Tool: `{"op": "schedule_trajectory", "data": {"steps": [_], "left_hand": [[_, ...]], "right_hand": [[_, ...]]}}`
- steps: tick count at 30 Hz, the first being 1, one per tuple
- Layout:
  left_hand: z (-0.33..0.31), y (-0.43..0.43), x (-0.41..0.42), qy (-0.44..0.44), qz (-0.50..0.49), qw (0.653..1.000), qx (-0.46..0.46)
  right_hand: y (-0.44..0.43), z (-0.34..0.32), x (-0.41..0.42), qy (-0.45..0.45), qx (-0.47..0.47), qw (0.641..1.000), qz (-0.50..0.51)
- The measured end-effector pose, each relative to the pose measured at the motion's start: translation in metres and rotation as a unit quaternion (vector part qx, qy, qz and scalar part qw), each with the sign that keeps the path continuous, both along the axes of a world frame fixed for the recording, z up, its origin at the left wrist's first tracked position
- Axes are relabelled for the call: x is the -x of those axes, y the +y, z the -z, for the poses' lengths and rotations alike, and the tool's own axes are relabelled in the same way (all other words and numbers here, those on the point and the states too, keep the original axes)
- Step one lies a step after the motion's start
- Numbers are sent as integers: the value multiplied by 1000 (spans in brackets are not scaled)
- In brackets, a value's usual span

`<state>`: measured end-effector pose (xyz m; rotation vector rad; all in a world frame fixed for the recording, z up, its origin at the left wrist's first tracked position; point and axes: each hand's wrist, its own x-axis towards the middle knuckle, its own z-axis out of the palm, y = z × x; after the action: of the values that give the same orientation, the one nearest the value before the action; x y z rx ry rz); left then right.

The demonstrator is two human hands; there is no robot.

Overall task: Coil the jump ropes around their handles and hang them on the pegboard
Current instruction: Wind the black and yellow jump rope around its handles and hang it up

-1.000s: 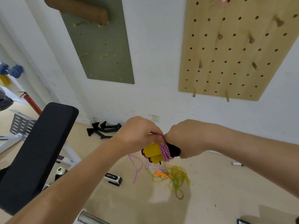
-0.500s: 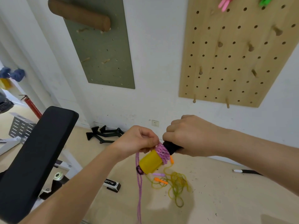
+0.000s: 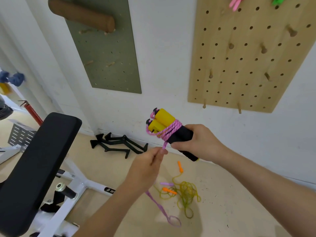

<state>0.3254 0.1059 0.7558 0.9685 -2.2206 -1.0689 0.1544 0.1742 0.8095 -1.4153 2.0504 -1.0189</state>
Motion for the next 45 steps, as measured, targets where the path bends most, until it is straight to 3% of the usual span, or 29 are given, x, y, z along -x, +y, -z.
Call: {"op": "schedule_trajectory", "data": {"steps": [1,3,5,7,11,15,17,19,22,25,27,29,33,36,39,40,42,45], "left_hand": [[-1,3,-1,-85,-2,988,130],[-9,5,-6,-198,-19,929,311],[-16,3,-10,-256,21,878,404],[-17,-4,-12,-244,41,839,485],[-19,-13,-16,-228,93,799,548],[-34,-13,-17,-187,128,797,560],[-47,-18,-12,-189,139,796,557],[-57,-24,-9,-184,138,834,502],[-62,-34,-8,-135,155,938,281],[-62,-35,-6,-18,158,984,82],[-63,-36,-7,30,145,988,-51],[-65,-35,-7,54,130,983,-122],[-69,-32,-8,105,122,974,-158],[-68,-34,-11,114,125,970,-173],[-69,-34,-15,148,107,946,-270],[-63,-34,-17,163,58,931,-321],[-47,-28,-19,160,-22,927,-337],[-29,-12,-7,161,19,950,-267]], "right_hand": [[-2,2,-1,-18,-4,1000,11],[-5,6,-1,26,-31,999,21],[-5,8,-3,139,-66,988,23],[-4,8,-7,262,-95,960,11],[0,0,-19,409,-144,900,-45],[7,0,-24,466,-200,852,-130],[11,-1,-30,481,-184,838,-181],[12,-6,-35,509,-142,820,-219],[15,-19,-33,543,-76,801,-239],[19,-34,-28,550,-45,795,-252],[19,-38,-25,561,-9,786,-259],[18,-35,-20,586,45,772,-243],[17,-43,-14,520,36,828,-207],[19,-48,-11,389,-19,896,-214],[24,-48,-14,192,-26,957,-216],[24,-48,-15,127,-16,970,-205],[20,-45,-16,28,18,985,-170],[10,-35,-15,-66,36,990,-120]]}}
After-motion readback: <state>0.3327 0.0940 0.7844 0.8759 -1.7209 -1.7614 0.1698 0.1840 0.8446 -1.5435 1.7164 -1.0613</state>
